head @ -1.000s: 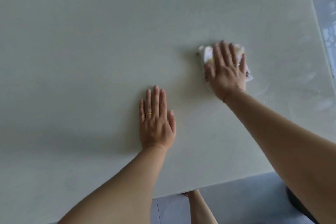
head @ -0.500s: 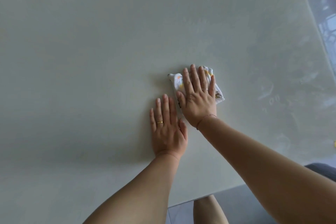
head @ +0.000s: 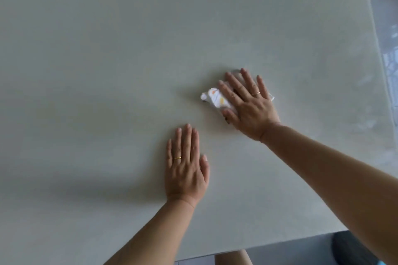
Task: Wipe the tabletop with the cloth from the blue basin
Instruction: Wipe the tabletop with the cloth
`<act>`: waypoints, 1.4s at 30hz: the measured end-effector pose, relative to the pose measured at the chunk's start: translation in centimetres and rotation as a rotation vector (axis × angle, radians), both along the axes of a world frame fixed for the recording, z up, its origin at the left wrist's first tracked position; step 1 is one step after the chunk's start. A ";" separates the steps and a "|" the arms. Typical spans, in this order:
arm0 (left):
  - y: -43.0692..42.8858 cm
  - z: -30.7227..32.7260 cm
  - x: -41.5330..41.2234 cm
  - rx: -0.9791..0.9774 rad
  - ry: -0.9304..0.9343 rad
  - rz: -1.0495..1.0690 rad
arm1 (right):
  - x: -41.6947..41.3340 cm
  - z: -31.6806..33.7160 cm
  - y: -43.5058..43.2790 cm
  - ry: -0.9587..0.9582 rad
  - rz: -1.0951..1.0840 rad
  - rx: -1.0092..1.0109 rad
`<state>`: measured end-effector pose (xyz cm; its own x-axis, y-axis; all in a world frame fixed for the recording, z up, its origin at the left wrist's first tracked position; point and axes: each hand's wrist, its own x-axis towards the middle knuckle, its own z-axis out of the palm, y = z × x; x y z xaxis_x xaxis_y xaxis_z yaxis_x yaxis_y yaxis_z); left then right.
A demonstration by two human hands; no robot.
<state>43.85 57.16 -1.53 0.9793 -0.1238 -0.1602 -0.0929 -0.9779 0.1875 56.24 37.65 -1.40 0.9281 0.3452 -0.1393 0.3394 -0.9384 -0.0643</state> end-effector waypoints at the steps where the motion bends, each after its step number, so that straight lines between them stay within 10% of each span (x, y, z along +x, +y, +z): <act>1: 0.0 0.0 0.0 -0.001 -0.004 -0.004 | 1.4 -0.1 -1.6 0.006 -0.120 0.006; 7: 0.5 0.9 1.1 -0.103 -0.028 -0.010 | 4.0 -0.2 1.5 0.057 -0.834 0.099; 15: 2.7 2.4 15.9 -0.101 -0.207 0.158 | 4.2 0.2 2.8 0.052 0.084 0.053; 22: 1.9 -0.6 22.6 -0.050 -0.111 0.138 | 9.5 -0.3 3.1 0.056 -0.804 0.144; 29: 1.6 -0.8 22.6 -0.029 -0.128 0.166 | 10.5 -0.2 2.5 0.027 0.061 0.052; 36: 1.4 -0.9 22.7 -0.002 -0.098 0.173 | 15.6 -0.5 4.6 0.026 -0.822 0.173; 42: 1.4 -0.8 22.8 -0.021 -0.116 0.175 | 14.4 -0.4 6.7 0.053 -0.023 0.112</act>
<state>66.61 58.56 -2.35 0.9979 0.0472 -0.0448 0.0555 -0.9769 0.2062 70.67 44.33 -1.80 0.9283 0.3402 -0.1500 0.3115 -0.9319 -0.1860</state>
